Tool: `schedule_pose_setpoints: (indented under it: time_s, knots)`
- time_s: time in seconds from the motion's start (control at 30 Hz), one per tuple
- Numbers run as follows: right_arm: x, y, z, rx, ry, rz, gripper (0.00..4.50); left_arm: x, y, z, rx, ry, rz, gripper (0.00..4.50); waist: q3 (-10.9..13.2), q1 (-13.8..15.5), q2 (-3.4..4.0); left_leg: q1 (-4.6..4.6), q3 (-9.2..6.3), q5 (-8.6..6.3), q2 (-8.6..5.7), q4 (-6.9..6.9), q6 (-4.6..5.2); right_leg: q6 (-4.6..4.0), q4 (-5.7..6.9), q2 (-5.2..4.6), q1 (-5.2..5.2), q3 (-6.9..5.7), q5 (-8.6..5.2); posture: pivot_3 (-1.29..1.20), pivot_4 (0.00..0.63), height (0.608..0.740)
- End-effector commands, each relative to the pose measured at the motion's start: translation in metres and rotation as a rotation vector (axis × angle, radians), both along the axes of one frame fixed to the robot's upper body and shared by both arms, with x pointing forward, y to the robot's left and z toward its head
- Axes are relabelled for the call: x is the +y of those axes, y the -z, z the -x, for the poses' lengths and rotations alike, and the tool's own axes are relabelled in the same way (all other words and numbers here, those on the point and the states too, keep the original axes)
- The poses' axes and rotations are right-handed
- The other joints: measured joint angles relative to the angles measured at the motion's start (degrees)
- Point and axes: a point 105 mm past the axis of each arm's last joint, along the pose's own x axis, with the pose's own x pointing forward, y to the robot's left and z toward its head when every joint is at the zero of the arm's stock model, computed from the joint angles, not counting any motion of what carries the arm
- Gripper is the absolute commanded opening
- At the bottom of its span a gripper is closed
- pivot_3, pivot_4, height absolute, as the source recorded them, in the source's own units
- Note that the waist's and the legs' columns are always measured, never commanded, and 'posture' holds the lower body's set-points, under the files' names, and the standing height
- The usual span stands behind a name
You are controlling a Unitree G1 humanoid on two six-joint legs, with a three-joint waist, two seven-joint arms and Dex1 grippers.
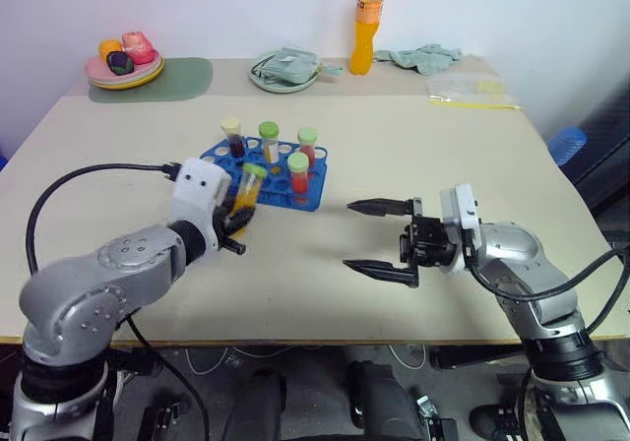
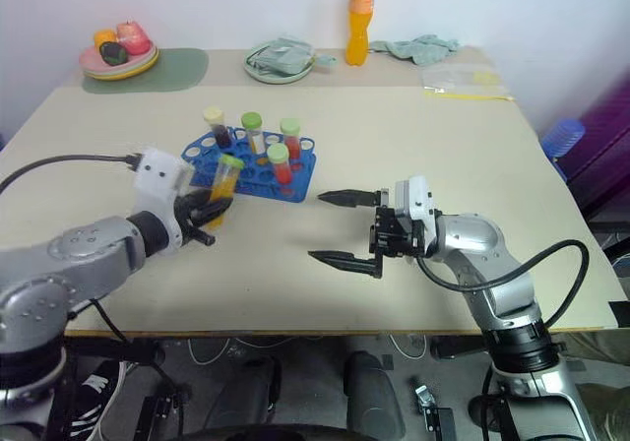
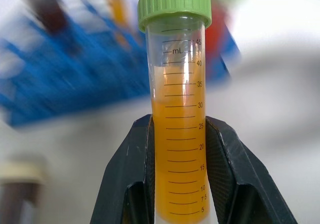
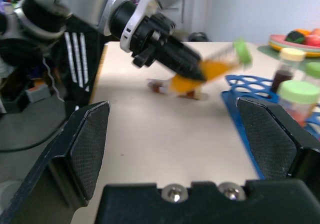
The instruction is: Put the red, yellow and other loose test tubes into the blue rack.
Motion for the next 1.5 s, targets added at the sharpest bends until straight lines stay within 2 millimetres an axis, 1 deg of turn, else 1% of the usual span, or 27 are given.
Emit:
schedule_pose_setpoints:
  time_s: [0.03,0.1,0.17,0.27,0.3,0.33,0.47,0.63,0.7,0.77,0.9,1.0,1.27,1.5]
  knots:
    - [0.000,-0.012,-0.005,-0.048,0.015,-0.022,4.50,0.003,-0.031,-0.009,-0.308,-0.015,0.036,0.84,0.0,0.1,0.02,0.00,0.02,0.00,0.00,-0.01,0.00,0.00,-0.04,-0.01,0.00,0.01,0.00,0.00,0.150,0.740]
    - [0.001,-0.014,-0.007,-0.044,0.018,-0.026,4.50,0.002,-0.030,-0.012,-0.365,0.008,0.057,0.84,0.0,0.2,0.02,-0.04,0.03,0.00,-0.01,0.00,0.00,0.00,-0.08,-0.02,0.02,0.00,0.01,0.00,0.150,0.740]
    - [0.000,-0.015,-0.009,-0.054,0.031,-0.028,4.50,0.001,-0.033,-0.015,-0.468,0.015,0.099,0.84,0.0,0.2,0.02,-0.06,0.03,0.00,-0.03,0.00,0.00,0.00,-0.12,-0.04,0.02,0.00,0.01,0.00,0.150,0.740]
    - [0.000,-0.017,-0.011,-0.063,0.047,-0.031,4.50,0.015,-0.030,-0.027,-0.588,-0.070,0.074,0.84,0.0,0.2,0.03,-0.07,0.02,0.00,-0.06,0.00,0.01,0.02,-0.14,-0.06,0.03,0.00,0.02,0.00,0.150,0.740]
    - [0.000,-0.018,-0.011,-0.061,0.051,-0.034,4.50,0.017,-0.025,-0.029,-0.586,-0.058,0.088,0.84,0.0,0.2,0.02,-0.06,0.03,0.00,-0.07,0.00,0.01,0.02,-0.14,-0.08,0.04,0.00,0.02,0.00,0.150,0.740]
    - [0.000,-0.018,-0.011,-0.060,0.057,-0.036,4.50,0.017,-0.020,-0.032,-0.594,-0.048,0.082,0.84,0.0,0.1,0.02,-0.05,0.02,0.00,-0.07,0.00,0.01,0.03,-0.12,-0.07,0.04,-0.01,0.02,0.00,0.150,0.740]
    - [-0.002,-0.019,-0.012,-0.072,0.079,-0.031,4.50,0.009,-0.011,-0.048,-0.686,-0.022,0.042,0.84,0.0,0.2,0.03,-0.03,0.02,0.00,-0.07,0.01,0.02,0.06,-0.09,-0.07,0.04,-0.01,0.04,0.00,0.150,0.740]
    - [-0.004,-0.024,-0.014,-0.081,0.109,-0.039,4.50,-0.001,0.011,-0.066,-0.655,-0.006,0.104,0.84,0.0,0.2,0.03,-0.04,0.02,0.00,-0.12,0.08,0.02,0.36,-0.18,-0.10,0.14,-0.01,0.20,0.00,0.150,0.740]
    - [-0.004,-0.025,-0.013,-0.087,0.115,-0.035,4.50,-0.006,0.017,-0.072,-0.641,0.013,0.111,0.84,0.0,0.1,0.03,-0.03,0.02,0.01,-0.12,0.07,0.02,0.39,-0.18,-0.11,0.15,-0.01,0.21,0.00,0.150,0.740]
    - [-0.005,-0.025,-0.013,-0.080,0.122,-0.041,4.50,-0.006,0.019,-0.077,-0.637,0.000,0.118,0.84,0.0,0.0,0.03,-0.03,0.01,0.01,-0.12,0.07,0.02,0.41,-0.17,-0.10,0.14,-0.01,0.22,0.00,0.150,0.740]
    - [-0.005,-0.028,-0.014,-0.084,0.135,-0.045,4.50,-0.012,0.028,-0.083,-0.616,0.005,0.147,0.84,0.0,0.0,0.03,-0.01,0.01,0.00,-0.12,0.06,0.03,0.43,-0.16,-0.10,0.14,-0.01,0.23,0.00,0.150,0.740]
    - [-0.006,-0.029,-0.015,-0.088,0.141,-0.046,4.50,-0.020,0.035,-0.087,-0.577,0.039,0.175,0.84,0.0,0.1,0.03,-0.01,0.01,0.00,-0.13,0.08,0.03,0.45,-0.17,-0.11,0.18,-0.01,0.24,0.00,0.150,0.740]
    - [-0.004,-0.030,-0.017,-0.097,0.146,-0.052,4.50,-0.035,0.043,-0.089,-0.546,0.094,0.196,0.84,0.0,0.1,0.03,0.02,0.00,0.00,-0.13,0.07,0.03,0.47,-0.16,-0.10,0.20,-0.01,0.24,0.00,0.150,0.740]
    - [-0.006,-0.030,-0.018,-0.104,0.155,-0.049,4.50,-0.034,0.041,-0.092,-0.545,0.083,0.209,0.84,0.0,0.2,0.03,0.03,-0.02,0.00,-0.14,0.09,0.03,0.48,-0.17,-0.10,0.25,-0.01,0.24,0.00,0.150,0.740]
